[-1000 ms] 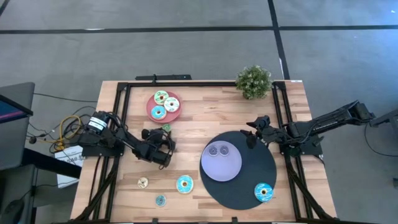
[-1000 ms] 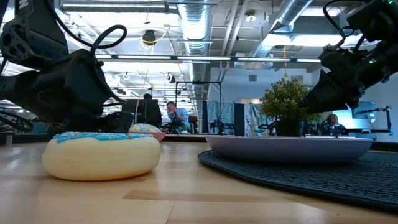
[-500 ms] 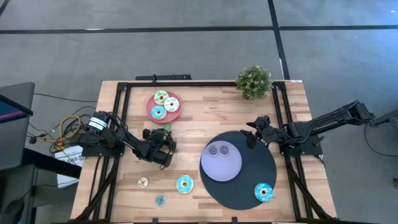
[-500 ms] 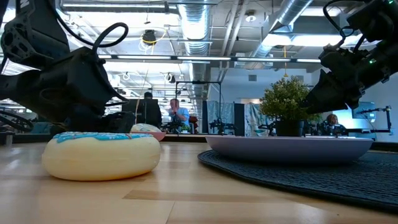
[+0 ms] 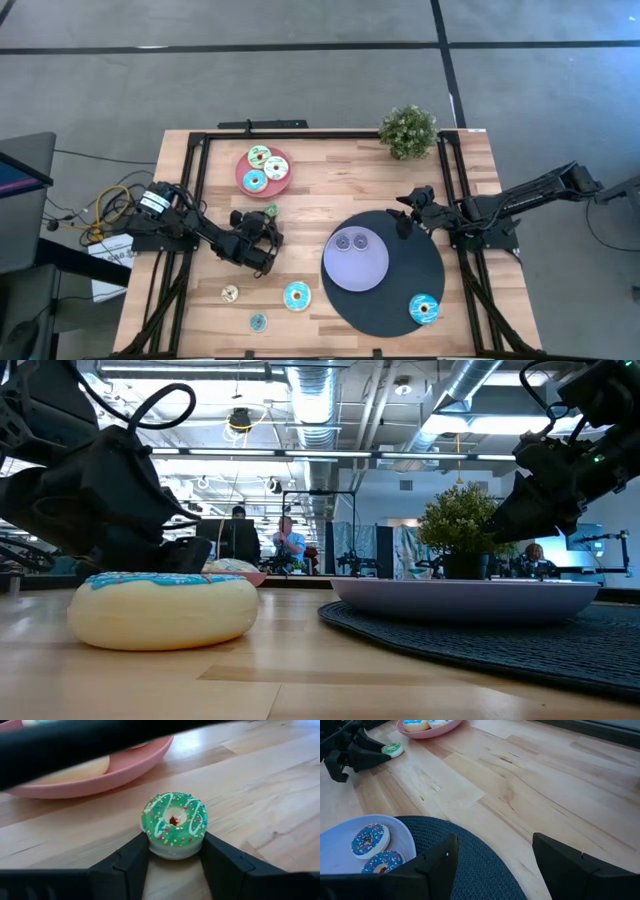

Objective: Pick & Place donuts
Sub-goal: Put the small green donut on the purple plate

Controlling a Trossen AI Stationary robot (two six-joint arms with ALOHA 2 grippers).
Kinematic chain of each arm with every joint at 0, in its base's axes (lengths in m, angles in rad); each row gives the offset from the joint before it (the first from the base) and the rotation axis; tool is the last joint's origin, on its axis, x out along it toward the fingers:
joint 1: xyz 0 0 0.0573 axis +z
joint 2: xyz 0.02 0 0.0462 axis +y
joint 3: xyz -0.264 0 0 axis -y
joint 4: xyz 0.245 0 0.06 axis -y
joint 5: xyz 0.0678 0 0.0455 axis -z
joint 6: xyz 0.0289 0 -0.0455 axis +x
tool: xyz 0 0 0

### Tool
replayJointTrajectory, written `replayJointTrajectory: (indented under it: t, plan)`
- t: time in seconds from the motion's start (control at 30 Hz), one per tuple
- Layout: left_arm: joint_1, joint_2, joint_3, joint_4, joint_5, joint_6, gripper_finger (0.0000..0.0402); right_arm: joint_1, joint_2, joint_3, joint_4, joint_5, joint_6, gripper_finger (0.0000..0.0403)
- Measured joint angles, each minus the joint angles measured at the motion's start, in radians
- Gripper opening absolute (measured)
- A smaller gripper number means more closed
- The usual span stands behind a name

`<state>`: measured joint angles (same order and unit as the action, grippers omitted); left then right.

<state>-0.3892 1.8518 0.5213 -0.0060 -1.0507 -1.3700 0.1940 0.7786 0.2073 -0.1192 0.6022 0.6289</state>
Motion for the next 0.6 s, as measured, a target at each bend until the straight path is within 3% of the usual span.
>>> replayJointTrajectory:
  t: [0.6]
  plan:
    - [-0.079, -0.001, 0.001, 0.026, 0.007, 0.069, 0.0164, 0.000, 0.000, 0.000, 0.000, 0.000, 0.000, 0.0244]
